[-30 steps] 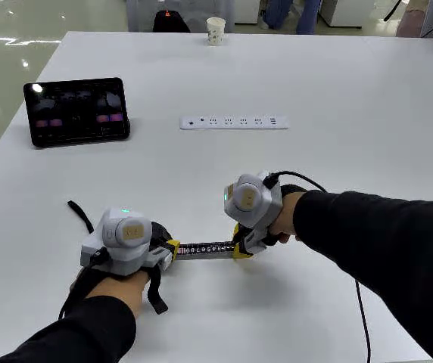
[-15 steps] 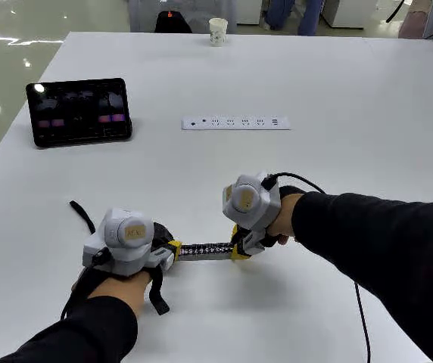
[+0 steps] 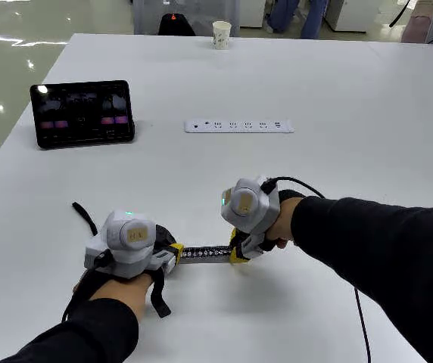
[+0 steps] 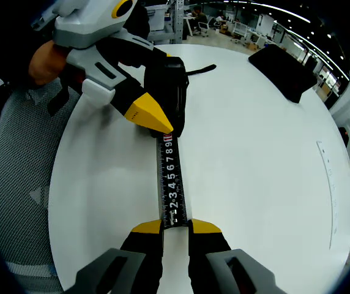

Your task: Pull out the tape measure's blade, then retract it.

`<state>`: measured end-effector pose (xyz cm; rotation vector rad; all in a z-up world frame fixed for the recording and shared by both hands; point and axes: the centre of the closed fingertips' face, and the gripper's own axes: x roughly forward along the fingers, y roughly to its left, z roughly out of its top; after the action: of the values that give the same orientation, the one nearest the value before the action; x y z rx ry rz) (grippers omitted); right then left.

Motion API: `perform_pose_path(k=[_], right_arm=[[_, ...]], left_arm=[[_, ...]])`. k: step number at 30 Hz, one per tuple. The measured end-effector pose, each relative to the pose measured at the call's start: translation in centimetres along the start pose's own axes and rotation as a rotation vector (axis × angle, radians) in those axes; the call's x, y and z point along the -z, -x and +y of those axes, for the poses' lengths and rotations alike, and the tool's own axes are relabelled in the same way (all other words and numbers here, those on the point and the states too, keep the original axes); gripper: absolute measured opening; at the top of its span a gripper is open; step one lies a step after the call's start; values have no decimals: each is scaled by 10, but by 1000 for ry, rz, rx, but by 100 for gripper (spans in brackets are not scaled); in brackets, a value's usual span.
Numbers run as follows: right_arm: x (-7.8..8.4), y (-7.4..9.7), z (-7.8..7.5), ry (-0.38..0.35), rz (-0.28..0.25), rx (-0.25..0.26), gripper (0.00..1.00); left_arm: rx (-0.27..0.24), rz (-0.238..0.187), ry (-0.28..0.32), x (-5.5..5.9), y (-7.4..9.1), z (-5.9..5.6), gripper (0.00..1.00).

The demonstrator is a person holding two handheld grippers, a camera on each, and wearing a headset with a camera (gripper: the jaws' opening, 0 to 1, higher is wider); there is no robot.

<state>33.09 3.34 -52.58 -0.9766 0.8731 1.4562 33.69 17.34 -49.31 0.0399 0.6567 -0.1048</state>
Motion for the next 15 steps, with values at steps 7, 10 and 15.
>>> perform_pose_path(k=[7,10,15], right_arm=[[-2,-1,0,2,-2,0,12],[-4,-2,0,7,-3,0,12],[-5,-2,0,-1,-6,-1,12]], left_arm=[[1,1,0,0,0,0,61],[0,1,1,0,0,0,62],[1,2,3,0,0,1,61]])
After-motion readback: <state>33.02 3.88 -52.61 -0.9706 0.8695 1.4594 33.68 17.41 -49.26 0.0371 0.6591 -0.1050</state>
